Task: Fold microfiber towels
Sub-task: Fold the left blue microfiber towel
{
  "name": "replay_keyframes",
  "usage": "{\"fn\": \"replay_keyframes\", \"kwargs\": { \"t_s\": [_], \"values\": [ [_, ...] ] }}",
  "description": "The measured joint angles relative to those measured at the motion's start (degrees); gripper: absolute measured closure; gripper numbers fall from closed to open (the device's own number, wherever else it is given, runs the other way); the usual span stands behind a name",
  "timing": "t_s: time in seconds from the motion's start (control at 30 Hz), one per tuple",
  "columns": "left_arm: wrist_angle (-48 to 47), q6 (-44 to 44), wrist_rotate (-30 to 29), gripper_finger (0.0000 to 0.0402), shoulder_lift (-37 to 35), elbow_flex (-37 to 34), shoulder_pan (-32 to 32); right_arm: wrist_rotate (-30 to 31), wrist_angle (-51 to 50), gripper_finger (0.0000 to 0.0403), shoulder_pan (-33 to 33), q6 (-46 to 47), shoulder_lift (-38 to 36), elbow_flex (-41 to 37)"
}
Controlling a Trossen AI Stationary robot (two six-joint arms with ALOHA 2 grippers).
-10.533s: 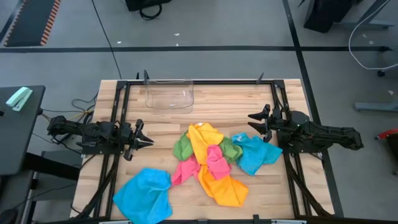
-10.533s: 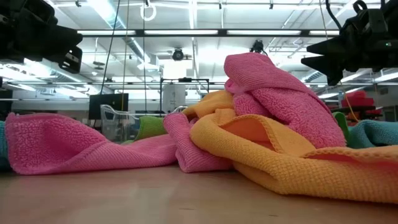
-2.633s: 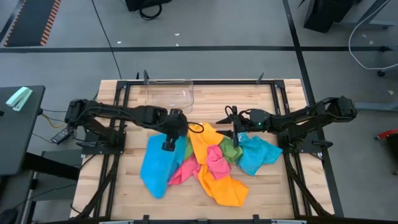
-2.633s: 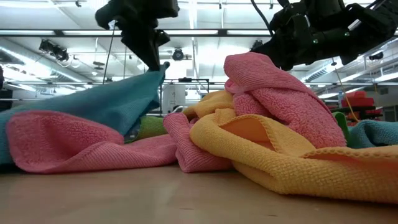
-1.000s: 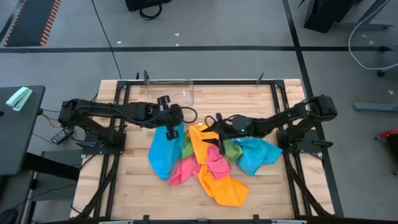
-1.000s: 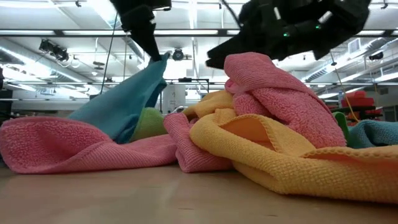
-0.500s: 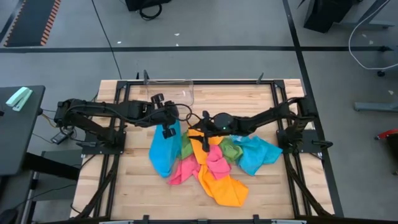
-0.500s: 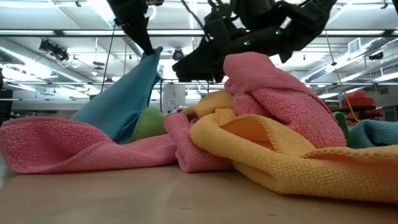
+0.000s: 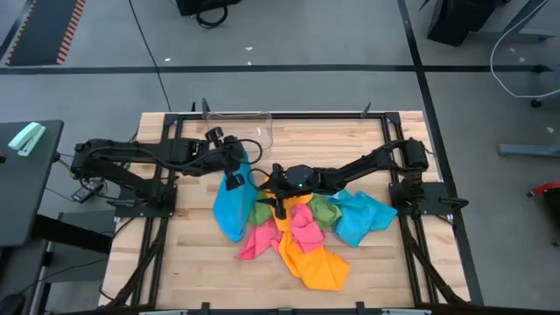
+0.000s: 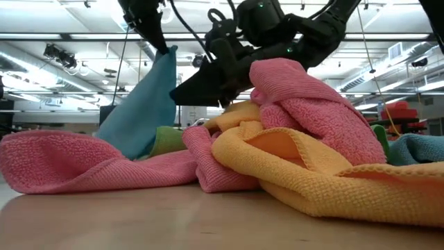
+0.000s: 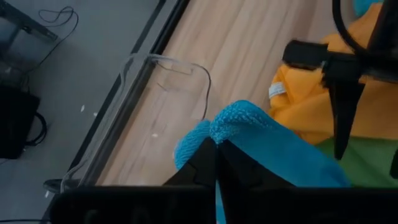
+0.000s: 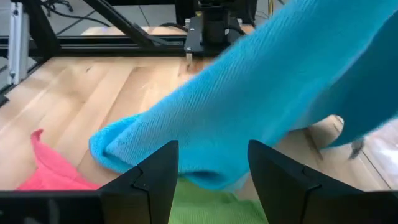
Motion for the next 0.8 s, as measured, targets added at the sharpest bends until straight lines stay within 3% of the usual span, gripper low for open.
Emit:
{"fn": "replay_keyframes", "kwargs": {
  "t_s": [0.43, 0.8],
  "values": [
    [1.19, -0.69, -0.82, 0.0392, -3.18, -0.01, -0.29, 5.46, -1.00, 0.0202, -1.67, -0.57, 0.64, 0.94],
    [4.21, 0.20, -2.49, 0.0384, -3.31, -0.01, -0.29, 5.55, 1.14, 0.0208, -2.75, -1.75, 3.00, 1.21]
  ]
}}
